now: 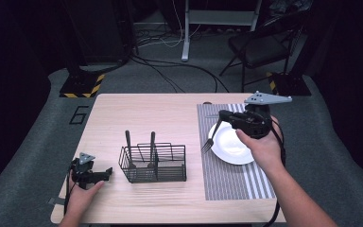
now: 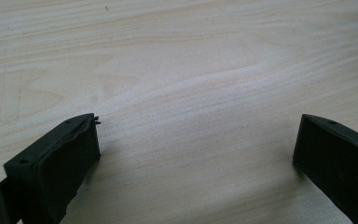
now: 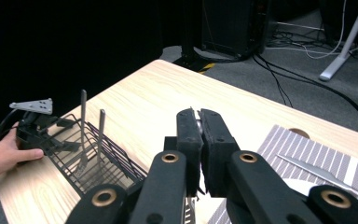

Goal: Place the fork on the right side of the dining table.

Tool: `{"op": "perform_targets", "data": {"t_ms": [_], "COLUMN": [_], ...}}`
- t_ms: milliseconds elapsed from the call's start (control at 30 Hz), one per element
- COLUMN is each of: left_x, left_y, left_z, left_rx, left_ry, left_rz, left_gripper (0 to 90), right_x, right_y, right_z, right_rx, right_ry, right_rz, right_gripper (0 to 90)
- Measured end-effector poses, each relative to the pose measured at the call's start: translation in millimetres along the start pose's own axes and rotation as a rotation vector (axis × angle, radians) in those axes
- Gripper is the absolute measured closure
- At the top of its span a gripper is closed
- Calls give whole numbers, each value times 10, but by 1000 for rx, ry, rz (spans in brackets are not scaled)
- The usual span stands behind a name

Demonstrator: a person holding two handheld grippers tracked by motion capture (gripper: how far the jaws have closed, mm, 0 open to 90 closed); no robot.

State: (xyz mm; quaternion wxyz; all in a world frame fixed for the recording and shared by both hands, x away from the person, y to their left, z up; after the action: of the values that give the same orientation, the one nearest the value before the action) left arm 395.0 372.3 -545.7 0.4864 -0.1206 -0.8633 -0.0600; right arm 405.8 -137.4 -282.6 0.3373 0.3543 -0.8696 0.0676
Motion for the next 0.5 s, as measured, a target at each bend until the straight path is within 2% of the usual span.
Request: {"op": "perform_targets", "data": {"t_ms": [500], "left_x": [0], "left_y": [0], "left_z": [0], "left_rx": [0], "left_ry": [0], "left_rz": [0], "left_gripper": [1], "right_x": [-203], "right_y": [-67], "right_z": [325], "right_rx": [-28], "right_ry": [20], "right_rz": [31], "right_gripper": [870]}}
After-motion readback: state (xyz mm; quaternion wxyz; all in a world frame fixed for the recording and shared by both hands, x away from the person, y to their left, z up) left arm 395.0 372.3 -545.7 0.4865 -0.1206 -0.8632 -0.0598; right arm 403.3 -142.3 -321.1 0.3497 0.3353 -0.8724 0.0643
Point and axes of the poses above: each handheld gripper's, and its own axes: x roughly backward along the jaws, z roughly out of its underside, y roughly to its left, the point moved 2 cm from there along -x, roughly forward along the jaws, and after that the axes turned 15 degrees about y, right-handed, at the moved point
